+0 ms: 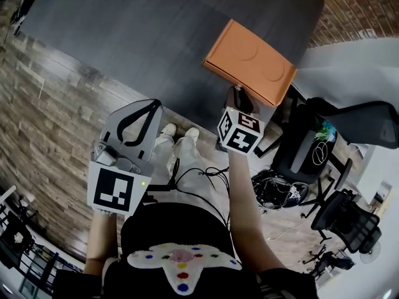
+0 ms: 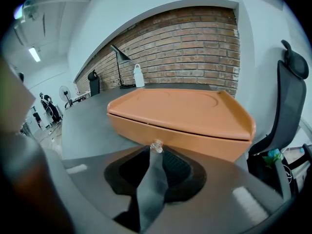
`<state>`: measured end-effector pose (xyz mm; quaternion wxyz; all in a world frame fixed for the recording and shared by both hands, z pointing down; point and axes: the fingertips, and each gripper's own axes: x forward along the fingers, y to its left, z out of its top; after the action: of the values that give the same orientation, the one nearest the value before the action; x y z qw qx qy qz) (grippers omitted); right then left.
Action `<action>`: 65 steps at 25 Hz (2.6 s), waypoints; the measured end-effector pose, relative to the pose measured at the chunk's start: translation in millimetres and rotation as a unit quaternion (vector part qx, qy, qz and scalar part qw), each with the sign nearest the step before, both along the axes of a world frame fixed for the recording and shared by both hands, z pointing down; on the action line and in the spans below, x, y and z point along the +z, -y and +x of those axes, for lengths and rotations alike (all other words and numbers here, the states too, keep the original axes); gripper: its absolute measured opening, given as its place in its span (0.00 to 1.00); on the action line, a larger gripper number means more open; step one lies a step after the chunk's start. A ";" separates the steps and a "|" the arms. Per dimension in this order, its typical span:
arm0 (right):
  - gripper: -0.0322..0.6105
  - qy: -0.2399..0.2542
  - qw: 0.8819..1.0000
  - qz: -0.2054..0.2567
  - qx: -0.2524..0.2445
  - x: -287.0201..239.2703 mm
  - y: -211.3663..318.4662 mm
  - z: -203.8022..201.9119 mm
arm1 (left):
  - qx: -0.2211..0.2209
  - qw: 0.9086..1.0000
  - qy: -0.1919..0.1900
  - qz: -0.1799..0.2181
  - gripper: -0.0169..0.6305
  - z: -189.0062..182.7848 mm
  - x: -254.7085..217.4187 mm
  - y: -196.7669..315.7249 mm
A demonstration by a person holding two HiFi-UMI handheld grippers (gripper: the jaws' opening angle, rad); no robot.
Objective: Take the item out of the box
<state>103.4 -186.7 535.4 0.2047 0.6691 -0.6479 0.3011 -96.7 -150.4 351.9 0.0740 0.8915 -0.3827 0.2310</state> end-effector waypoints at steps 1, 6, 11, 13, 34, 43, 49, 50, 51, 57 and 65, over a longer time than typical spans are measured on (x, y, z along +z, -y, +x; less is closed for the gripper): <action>0.18 -0.004 1.000 -0.001 0.002 0.5 1.0 0.2 | 0.000 1.000 0.000 0.000 0.03 -0.7 -0.2 0.9; 0.17 -0.007 1.000 0.001 0.011 1.1 1.3 2.1 | 0.001 1.000 0.001 -0.004 0.03 -2.6 1.6 1.8; 0.17 -0.002 1.000 -0.001 0.012 1.5 -3.0 0.9 | 0.001 1.000 -0.005 -0.008 0.03 -2.8 2.9 2.3; 0.17 -0.002 1.000 -0.003 0.014 1.9 -6.5 -1.2 | 0.006 1.000 -0.008 -0.006 0.03 -2.9 2.5 2.3; 0.17 0.017 0.999 -0.012 0.031 1.9 -61.7 -34.8 | 0.051 0.999 -0.017 -0.009 0.03 -6.6 5.6 -16.5; 0.17 0.012 0.999 -0.016 0.026 3.3 -85.2 -46.0 | 0.067 0.998 -0.020 -0.010 0.03 -1.7 7.0 -25.7; 0.17 0.011 1.000 -0.017 0.006 6.8 -89.7 -46.3 | 0.067 0.997 -0.021 -0.014 0.03 3.1 6.0 -28.1; 0.17 0.014 1.000 -0.018 0.002 7.1 -92.0 -46.8 | 0.065 0.997 -0.022 -0.015 0.03 3.2 5.3 -28.2; 0.17 0.015 1.000 -0.019 -0.002 6.5 -94.9 -46.9 | 0.064 0.998 -0.024 -0.015 0.03 3.4 4.2 -28.0; 0.06 -0.017 1.000 0.010 -0.018 -26.3 -115.6 -37.3 | 0.064 0.997 -0.032 -0.011 0.03 11.0 -6.5 -27.1; 0.06 -0.049 0.995 0.086 0.000 -109.3 -127.1 6.1 | 0.111 0.993 -0.025 -0.010 0.13 35.0 -20.7 -35.4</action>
<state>109.5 -59.6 426.1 0.1774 0.6983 -0.6603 0.2116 -61.8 -115.0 331.3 0.0659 0.9333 -0.2769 0.2191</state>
